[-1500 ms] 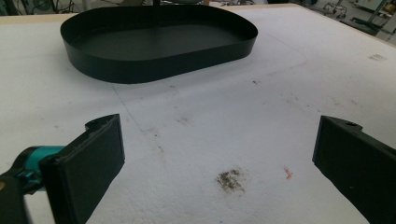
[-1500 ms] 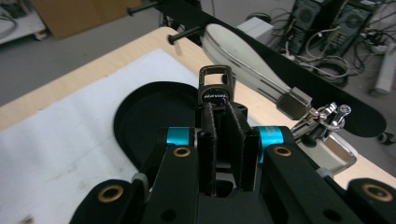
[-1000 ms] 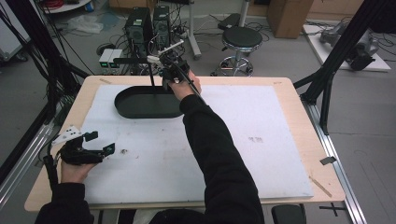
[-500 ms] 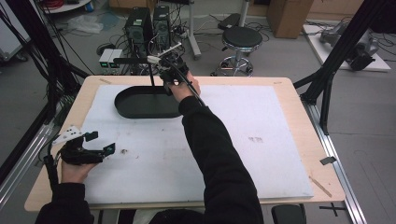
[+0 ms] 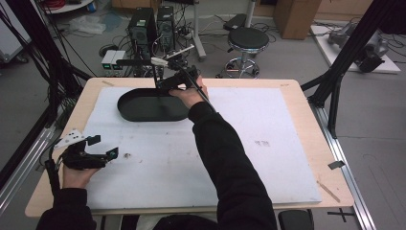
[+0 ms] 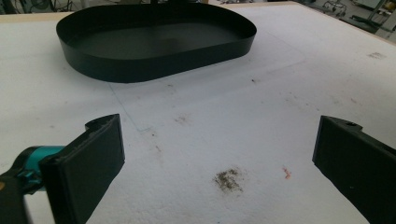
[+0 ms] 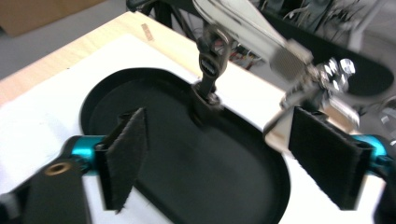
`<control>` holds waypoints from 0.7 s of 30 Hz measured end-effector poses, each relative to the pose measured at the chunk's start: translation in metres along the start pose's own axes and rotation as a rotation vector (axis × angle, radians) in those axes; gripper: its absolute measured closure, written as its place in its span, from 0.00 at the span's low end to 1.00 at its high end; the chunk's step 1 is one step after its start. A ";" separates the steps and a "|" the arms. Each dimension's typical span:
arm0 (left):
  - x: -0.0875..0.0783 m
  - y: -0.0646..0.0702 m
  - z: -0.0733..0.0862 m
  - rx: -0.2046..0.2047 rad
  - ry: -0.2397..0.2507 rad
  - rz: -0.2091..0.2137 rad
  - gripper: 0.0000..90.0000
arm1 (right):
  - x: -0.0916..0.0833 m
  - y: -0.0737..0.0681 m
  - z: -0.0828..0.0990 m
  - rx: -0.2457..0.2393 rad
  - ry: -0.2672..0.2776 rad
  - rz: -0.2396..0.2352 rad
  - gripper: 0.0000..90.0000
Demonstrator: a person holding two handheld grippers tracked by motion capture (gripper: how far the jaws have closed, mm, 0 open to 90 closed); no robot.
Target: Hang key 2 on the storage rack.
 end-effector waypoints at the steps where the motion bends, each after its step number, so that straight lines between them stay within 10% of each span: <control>1: 0.000 0.000 0.000 0.002 0.001 -0.004 0.03 | -0.002 0.002 0.001 0.010 -0.006 -0.023 0.13; 10: 0.000 0.000 0.000 0.003 -0.005 -0.005 0.03 | -0.026 0.021 0.018 -0.045 -0.031 -0.115 0.02; 21: 0.000 0.000 0.000 0.003 -0.004 -0.005 0.03 | -0.046 0.040 0.038 -0.045 -0.004 -0.113 0.02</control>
Point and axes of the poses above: each handheld gripper's, and its own axes: x roughly forward along the jaws, z roughly out of its underside, y roughly to its right, the point moved 1 cm from there along x, roughly forward along the jaws, and after that the axes turned 14 degrees about x, right-handed, at the moved point
